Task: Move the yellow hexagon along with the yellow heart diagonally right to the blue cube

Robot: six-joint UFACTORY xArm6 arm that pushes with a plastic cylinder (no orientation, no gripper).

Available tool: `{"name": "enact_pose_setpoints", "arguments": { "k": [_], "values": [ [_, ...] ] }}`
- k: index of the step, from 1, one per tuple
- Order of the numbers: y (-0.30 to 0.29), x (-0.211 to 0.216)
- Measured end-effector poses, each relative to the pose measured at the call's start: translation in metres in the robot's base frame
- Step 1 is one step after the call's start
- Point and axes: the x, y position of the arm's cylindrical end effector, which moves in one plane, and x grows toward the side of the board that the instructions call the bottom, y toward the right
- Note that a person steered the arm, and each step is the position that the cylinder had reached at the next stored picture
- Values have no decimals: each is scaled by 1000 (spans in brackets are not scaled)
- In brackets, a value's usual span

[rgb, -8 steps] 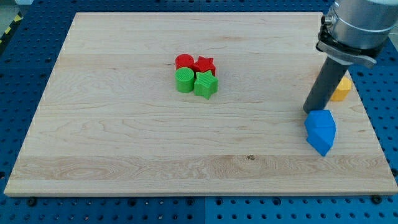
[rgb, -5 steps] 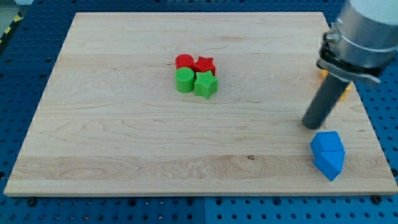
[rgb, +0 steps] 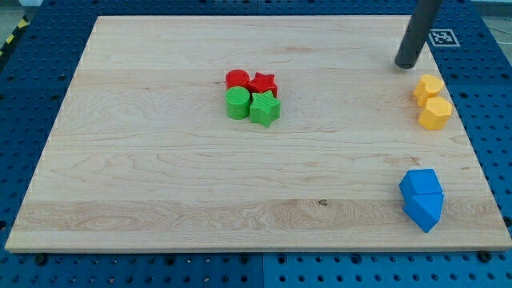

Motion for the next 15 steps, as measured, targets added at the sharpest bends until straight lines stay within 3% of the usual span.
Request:
{"name": "enact_pose_setpoints", "arguments": {
  "k": [9,11,12,13,15],
  "values": [
    [0,82],
    [-17,55],
    [17,54],
    [45,62],
    [24,85]
  ]
}}
